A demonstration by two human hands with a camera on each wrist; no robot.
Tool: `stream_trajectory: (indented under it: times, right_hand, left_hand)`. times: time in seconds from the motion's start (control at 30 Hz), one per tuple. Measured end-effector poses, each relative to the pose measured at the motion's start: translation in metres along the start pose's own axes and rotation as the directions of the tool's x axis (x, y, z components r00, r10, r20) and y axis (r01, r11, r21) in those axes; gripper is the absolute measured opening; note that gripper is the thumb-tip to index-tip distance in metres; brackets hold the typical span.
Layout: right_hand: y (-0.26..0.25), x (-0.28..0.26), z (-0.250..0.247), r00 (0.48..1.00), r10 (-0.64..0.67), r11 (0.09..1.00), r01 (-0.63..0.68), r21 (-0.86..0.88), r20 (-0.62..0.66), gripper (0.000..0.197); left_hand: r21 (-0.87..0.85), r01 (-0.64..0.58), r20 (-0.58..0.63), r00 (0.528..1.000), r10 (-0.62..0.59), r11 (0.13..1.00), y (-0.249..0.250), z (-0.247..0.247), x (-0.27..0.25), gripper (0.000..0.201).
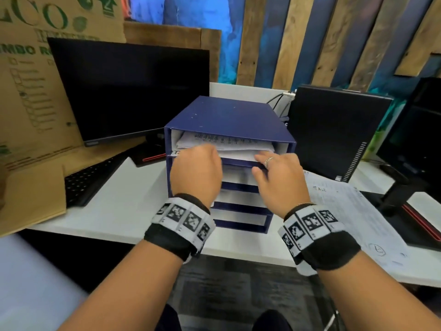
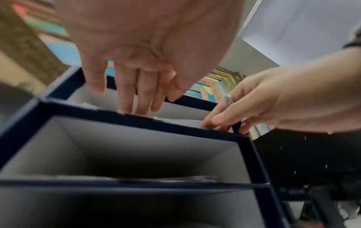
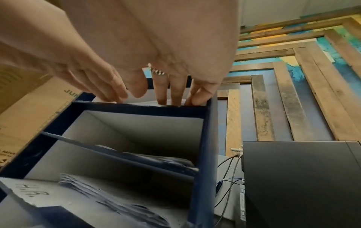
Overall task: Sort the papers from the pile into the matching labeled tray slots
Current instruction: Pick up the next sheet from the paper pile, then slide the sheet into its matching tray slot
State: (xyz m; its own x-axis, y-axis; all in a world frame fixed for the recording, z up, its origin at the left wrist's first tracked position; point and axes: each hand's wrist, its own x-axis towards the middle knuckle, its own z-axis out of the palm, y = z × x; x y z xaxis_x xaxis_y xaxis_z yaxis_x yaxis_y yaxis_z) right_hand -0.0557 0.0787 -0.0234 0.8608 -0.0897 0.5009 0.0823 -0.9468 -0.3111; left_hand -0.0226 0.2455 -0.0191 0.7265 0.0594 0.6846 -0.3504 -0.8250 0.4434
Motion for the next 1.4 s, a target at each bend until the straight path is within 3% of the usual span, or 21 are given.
stream_trajectory:
  times: [0.07,0.13,0.23,0.3,0.47,0.53,0.6,0.67,0.73,0.83,0.9,0.97,1.07,1.17,1.23,1.4]
  right_hand:
    - [-0.004,0.002,0.006,0.998,-0.061,0.985,0.066,-0.163,0.032,0.037]
    - [-0.008,0.004,0.007,0.999,-0.039,0.985,0.036,-0.17,-0.014,0.034]
    - [-0.009,0.007,0.01,0.993,-0.064,0.994,0.054,-0.097,-0.103,0.034]
    - [-0.008,0.011,0.013,0.992,-0.123,0.975,0.118,-0.186,-0.015,0.04]
    - [-0.005,0.027,0.02,0.987,-0.088,0.943,0.125,-0.308,0.131,0.053]
    - [-0.004,0.029,0.02,0.982,-0.114,0.95,0.152,-0.274,0.149,0.054]
    - [-0.001,0.023,0.016,0.982,-0.148,0.98,0.161,-0.114,0.117,0.048]
    - [0.005,0.01,0.012,0.991,-0.133,0.985,0.132,0.11,0.002,0.039]
    - [0.017,-0.005,0.011,0.972,-0.129,0.98,0.155,0.125,-0.195,0.028]
    - [0.044,-0.022,0.009,0.94,-0.109,0.993,0.115,0.001,-0.324,0.019]
    - [0.069,-0.032,0.009,0.964,0.0,0.999,-0.014,-0.048,-0.266,0.021]
    - [0.103,-0.041,0.012,0.98,0.164,0.976,-0.178,-0.124,-0.116,0.027]
    - [0.152,-0.059,0.017,0.936,0.334,0.919,-0.298,-0.258,0.11,0.036]
    - [0.186,-0.078,0.02,0.882,0.403,0.881,-0.303,-0.364,0.243,0.043]
    - [0.197,-0.089,0.02,0.868,0.42,0.869,-0.301,-0.394,0.265,0.037]
    - [0.213,-0.095,0.009,0.888,0.432,0.876,-0.373,-0.308,0.155,0.033]
  left_hand:
    - [0.233,-0.152,0.184,0.977,0.11,0.961,0.006,0.01,-0.001,0.026]
    - [0.307,-0.209,0.308,0.945,0.111,0.928,0.003,0.021,0.001,0.031]
    - [0.334,-0.256,0.35,0.927,0.132,0.907,-0.001,0.029,0.012,0.033]
    - [0.32,-0.254,0.362,0.923,0.13,0.913,0.0,0.031,0.021,0.029]
    - [0.321,-0.294,0.49,0.865,0.107,0.901,0.003,0.034,0.035,0.028]
    - [0.239,-0.204,0.439,0.895,0.082,0.949,0.007,0.029,0.033,0.024]
    - [0.147,-0.152,0.29,0.951,0.104,0.977,0.012,0.027,0.023,0.023]
    - [-0.051,-0.113,0.103,0.988,0.117,0.992,0.023,0.026,0.003,0.025]
    - [-0.194,-0.184,-0.015,0.983,0.184,0.964,0.04,0.032,-0.016,0.027]
    - [-0.315,-0.209,0.086,0.965,0.247,0.926,0.068,0.052,-0.035,0.032]
    - [-0.337,-0.18,0.236,0.934,0.268,0.924,0.082,0.067,-0.049,0.024]
    - [-0.355,-0.132,0.361,0.894,0.266,0.926,0.093,0.085,-0.065,0.02]
    - [-0.372,-0.007,0.545,0.807,0.225,0.928,0.102,0.114,-0.084,0.025]
    - [-0.328,0.051,0.696,0.689,0.205,0.943,0.111,0.148,-0.095,0.036]
    - [-0.273,0.078,0.768,0.618,0.168,0.959,0.116,0.172,-0.099,0.045]
    - [-0.092,0.184,0.842,0.539,-0.022,0.979,0.125,0.213,-0.097,0.052]
